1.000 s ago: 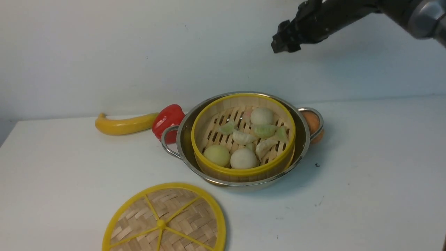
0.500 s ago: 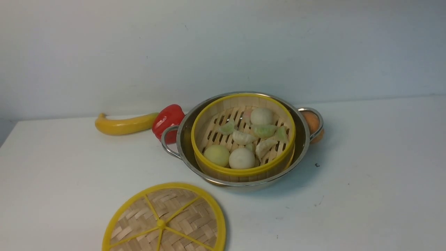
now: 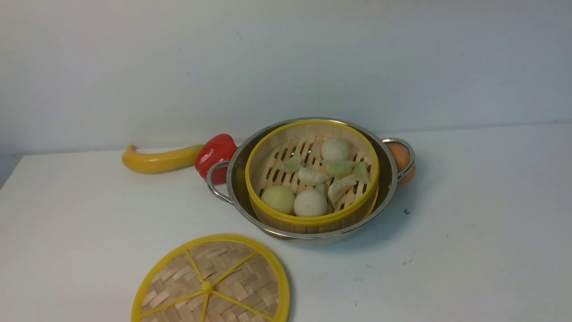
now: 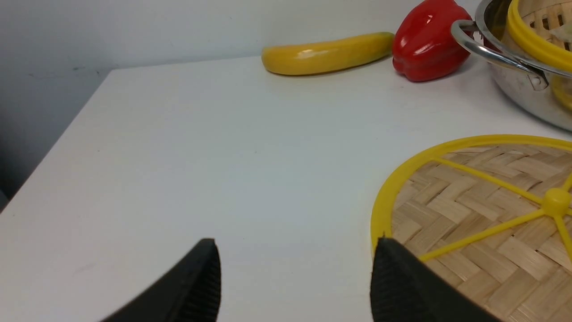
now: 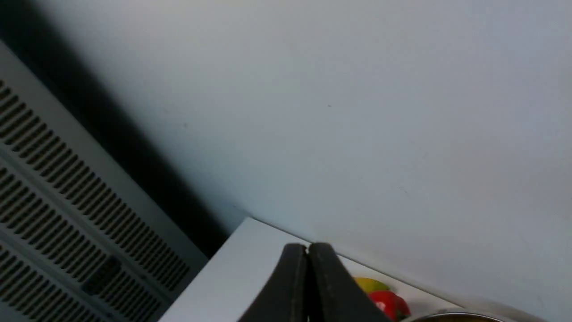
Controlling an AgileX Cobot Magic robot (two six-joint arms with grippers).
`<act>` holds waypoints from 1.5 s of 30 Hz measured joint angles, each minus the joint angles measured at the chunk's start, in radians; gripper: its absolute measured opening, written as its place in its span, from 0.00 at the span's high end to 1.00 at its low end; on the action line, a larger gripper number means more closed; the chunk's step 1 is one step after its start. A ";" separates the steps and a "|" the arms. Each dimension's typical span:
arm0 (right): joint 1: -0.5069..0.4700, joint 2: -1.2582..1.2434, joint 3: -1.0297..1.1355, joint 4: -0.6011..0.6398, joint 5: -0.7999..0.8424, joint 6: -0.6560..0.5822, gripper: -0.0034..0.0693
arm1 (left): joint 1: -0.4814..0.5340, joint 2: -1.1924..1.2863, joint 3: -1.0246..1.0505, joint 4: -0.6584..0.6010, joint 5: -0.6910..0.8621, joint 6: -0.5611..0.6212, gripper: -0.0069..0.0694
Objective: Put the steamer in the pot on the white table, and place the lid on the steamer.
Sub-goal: 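Grasp the bamboo steamer lid lying on the table by its centre knob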
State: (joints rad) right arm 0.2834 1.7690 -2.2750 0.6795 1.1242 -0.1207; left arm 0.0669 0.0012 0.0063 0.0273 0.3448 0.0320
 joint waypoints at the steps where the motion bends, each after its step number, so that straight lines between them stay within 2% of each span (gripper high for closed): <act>1: 0.000 -0.001 0.000 0.013 0.000 0.000 0.94 | 0.000 0.000 0.000 0.000 0.000 0.000 0.36; 4: 0.000 -0.001 0.000 0.057 0.022 0.000 0.93 | 0.000 0.000 0.000 0.000 0.000 0.000 0.36; 8: 0.000 -0.002 0.000 0.049 0.065 -0.001 0.92 | 0.000 0.000 0.000 0.000 0.000 0.000 0.36; 11: 0.000 -0.028 0.009 -0.048 0.077 -0.021 0.90 | 0.000 0.000 0.000 0.000 0.000 0.000 0.36; 15: 0.000 -0.221 0.128 -0.295 0.071 -0.078 0.88 | 0.000 0.000 0.000 0.000 0.000 0.000 0.36; 21: 0.000 -0.507 0.332 -0.420 -0.042 -0.084 0.87 | 0.000 0.000 0.000 0.000 0.000 0.000 0.36; 25: -0.026 -0.735 0.587 -0.403 -0.138 -0.083 0.85 | 0.000 0.000 0.000 0.000 0.000 0.000 0.36; 32: -0.279 -1.072 1.071 -0.364 -0.228 -0.083 0.83 | 0.000 0.000 0.000 0.000 0.000 0.000 0.36; 34: -0.334 -1.183 1.304 -0.365 -0.302 -0.083 0.82 | 0.000 0.000 0.000 0.000 0.000 0.000 0.36; 39: -0.344 -1.367 1.686 -0.404 -0.520 -0.083 0.81 | 0.000 0.000 0.000 0.000 0.000 0.000 0.36; 41: -0.344 -1.473 1.880 -0.419 -0.655 -0.083 0.80 | 0.000 0.000 0.000 0.000 0.000 0.000 0.36; 45: -0.344 -1.624 2.068 -0.432 -0.788 -0.083 0.78 | 0.000 0.000 0.000 0.000 0.000 0.000 0.36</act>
State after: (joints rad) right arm -0.0602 0.1453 -0.2066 0.2477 0.3364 -0.2034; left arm 0.0669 0.0012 0.0063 0.0273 0.3448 0.0323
